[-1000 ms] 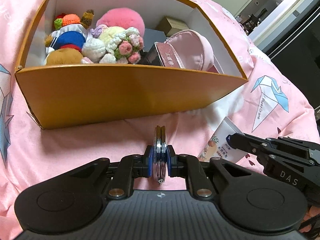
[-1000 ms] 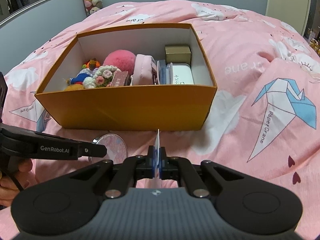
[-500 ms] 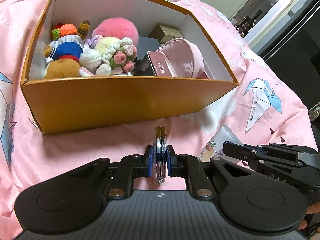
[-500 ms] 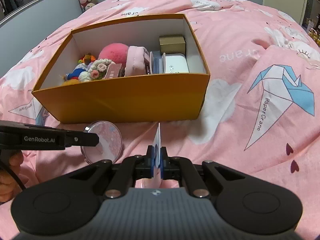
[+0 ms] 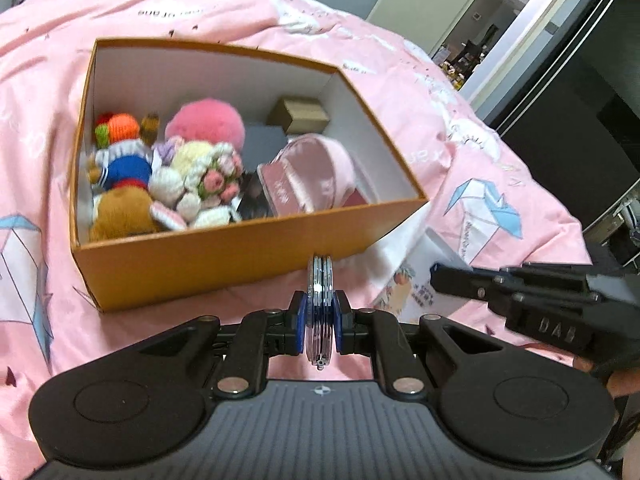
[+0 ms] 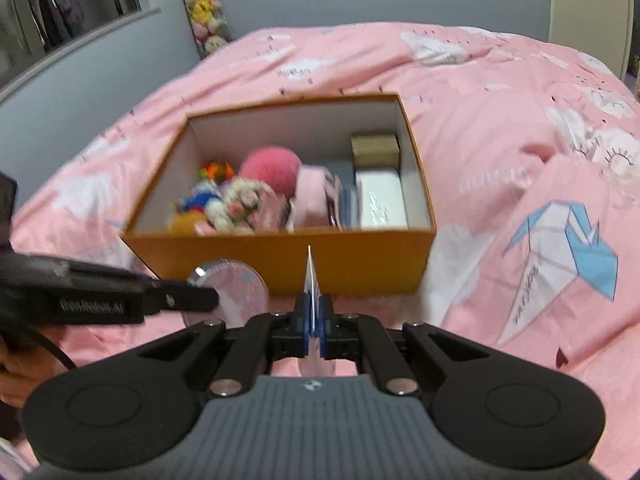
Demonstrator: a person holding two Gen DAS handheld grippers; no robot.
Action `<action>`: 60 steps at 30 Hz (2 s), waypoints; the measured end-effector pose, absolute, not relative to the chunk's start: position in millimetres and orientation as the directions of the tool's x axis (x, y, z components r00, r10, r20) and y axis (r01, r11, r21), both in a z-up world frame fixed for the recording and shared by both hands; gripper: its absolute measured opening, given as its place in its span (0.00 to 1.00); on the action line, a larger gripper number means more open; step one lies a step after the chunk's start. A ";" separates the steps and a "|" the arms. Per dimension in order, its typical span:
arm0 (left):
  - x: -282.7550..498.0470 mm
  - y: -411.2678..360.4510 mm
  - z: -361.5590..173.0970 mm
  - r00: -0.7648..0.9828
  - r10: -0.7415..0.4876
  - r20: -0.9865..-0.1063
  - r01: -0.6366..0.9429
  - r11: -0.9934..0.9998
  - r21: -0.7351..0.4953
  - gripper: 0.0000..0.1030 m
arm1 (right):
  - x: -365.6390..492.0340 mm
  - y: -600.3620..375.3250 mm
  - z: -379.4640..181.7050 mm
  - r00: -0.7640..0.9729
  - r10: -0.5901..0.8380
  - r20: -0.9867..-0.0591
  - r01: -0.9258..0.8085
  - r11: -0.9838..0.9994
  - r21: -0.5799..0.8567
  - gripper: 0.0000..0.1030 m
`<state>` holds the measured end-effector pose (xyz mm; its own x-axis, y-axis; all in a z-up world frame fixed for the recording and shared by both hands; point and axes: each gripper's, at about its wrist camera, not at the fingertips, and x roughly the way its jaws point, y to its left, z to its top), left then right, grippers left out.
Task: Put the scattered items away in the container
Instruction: 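Lift the compact and lotion tube with both tools over the orange box, then lower the compact and lotion tube into the orange box and open both tools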
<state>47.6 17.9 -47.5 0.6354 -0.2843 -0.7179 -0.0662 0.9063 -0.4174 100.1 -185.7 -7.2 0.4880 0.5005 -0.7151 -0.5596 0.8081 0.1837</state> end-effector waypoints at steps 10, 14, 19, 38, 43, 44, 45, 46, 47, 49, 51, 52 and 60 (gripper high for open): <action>47.0 37.0 -2.0 0.701 -0.275 -0.658 -0.043 0.905 -0.423 0.14 | 120.3 -179.5 58.4 0.525 0.611 -0.592 -0.641 0.742 0.198 0.05; 52.1 53.0 9.9 0.731 -0.227 -0.643 -0.078 0.909 -0.409 0.14 | 139.2 -170.2 75.1 0.553 0.639 -0.535 -0.660 0.728 0.187 0.04; 65.2 72.3 19.6 0.752 -0.174 -0.636 -0.115 0.915 -0.387 0.14 | 170.6 -153.8 80.3 0.570 0.656 -0.495 -0.662 0.723 0.195 0.04; 134.0 113.2 3.4 0.711 -0.089 -0.697 -0.172 0.940 -0.296 0.14 | 279.3 -64.7 15.5 0.395 0.729 -0.559 -0.897 0.437 -0.064 0.04; 146.8 121.0 4.9 0.712 -0.060 -0.699 -0.160 0.956 -0.245 0.14 | 279.7 -41.5 4.4 0.347 0.728 -0.592 -0.935 0.217 -0.281 0.04; 149.6 122.6 4.9 0.711 -0.051 -0.701 -0.160 0.960 -0.232 0.14 | 280.1 -38.7 2.7 0.350 0.724 -0.594 -0.929 0.187 -0.319 0.04; 153.0 124.6 4.3 0.706 -0.040 -0.707 -0.163 0.962 -0.218 0.14 | 280.8 -36.5 1.1 0.350 0.722 -0.596 -0.924 0.162 -0.347 0.04; 156.2 126.8 3.2 0.702 -0.032 -0.711 -0.167 0.964 -0.209 0.14 | 281.4 -34.5 -0.8 0.344 0.723 -0.599 -0.920 0.132 -0.368 0.04; 159.0 128.8 2.1 0.698 -0.028 -0.715 -0.170 0.964 -0.204 0.14 | 281.6 -33.3 -2.9 0.339 0.725 -0.600 -0.915 0.107 -0.388 0.04; 163.2 131.7 -0.5 0.690 -0.025 -0.723 -0.173 0.965 -0.199 0.14 | 281.8 -32.7 -8.4 0.327 0.724 -0.608 -0.907 0.059 -0.418 0.04; 165.5 133.4 -3.8 0.685 -0.026 -0.728 -0.172 0.965 -0.197 0.14 | 282.0 -32.3 -16.6 0.325 0.713 -0.622 -0.899 0.029 -0.437 0.04; 166.6 134.4 -5.3 0.684 -0.028 -0.729 -0.170 0.966 -0.196 0.14 | 282.1 -32.0 -21.0 0.332 0.704 -0.628 -0.892 0.018 -0.451 0.04; 179.2 143.0 -13.8 0.675 -0.017 -0.737 -0.161 0.972 -0.169 0.14 | 283.4 -46.6 -34.7 0.364 0.659 -0.658 -0.887 0.030 -0.461 0.04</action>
